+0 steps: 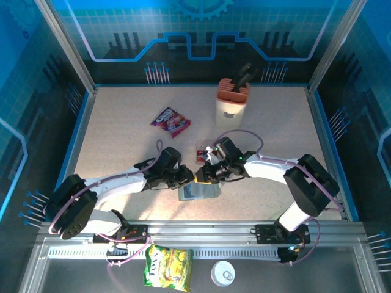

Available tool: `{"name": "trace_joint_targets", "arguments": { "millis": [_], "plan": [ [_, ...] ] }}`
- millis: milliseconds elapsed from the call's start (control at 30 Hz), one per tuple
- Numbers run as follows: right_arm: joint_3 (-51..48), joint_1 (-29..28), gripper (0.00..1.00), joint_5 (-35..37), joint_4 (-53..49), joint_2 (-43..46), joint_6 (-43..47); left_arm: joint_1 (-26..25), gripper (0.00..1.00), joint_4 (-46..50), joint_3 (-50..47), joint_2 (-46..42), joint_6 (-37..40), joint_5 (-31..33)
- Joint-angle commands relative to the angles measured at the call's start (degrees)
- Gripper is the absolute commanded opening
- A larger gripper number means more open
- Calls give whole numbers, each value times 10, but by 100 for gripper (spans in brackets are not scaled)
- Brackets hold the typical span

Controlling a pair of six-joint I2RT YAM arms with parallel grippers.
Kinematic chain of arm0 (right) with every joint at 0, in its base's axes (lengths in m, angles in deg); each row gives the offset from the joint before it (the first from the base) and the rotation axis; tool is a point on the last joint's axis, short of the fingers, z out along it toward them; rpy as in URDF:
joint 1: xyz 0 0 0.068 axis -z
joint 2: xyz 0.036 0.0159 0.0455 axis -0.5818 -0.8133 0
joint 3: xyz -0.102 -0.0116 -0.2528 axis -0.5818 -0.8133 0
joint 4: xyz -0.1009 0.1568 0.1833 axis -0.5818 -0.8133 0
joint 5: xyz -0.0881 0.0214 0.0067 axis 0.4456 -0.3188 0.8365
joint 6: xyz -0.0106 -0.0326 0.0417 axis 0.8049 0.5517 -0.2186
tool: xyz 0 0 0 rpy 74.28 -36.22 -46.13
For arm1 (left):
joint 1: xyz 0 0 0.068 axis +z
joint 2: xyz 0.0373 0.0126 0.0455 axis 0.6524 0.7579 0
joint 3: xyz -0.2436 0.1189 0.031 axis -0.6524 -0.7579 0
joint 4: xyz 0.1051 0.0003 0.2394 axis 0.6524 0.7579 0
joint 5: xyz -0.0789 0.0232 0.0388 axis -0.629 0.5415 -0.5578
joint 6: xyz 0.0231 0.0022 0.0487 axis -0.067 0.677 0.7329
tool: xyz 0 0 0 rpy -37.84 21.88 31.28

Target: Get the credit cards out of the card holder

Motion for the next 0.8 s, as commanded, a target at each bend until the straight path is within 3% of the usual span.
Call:
{"name": "trace_joint_targets", "arguments": {
  "millis": [0,367,767],
  "plan": [
    [24,6,26,13,-58,20,22,-6,17,16,29,11,20,-25],
    [35,33,26,79,-166,70,69,-25,14,14,83,78,29,-40],
    [5,117,28,100,-255,149,119,-47,14,-17,135,165,26,-53]
  ]
}}
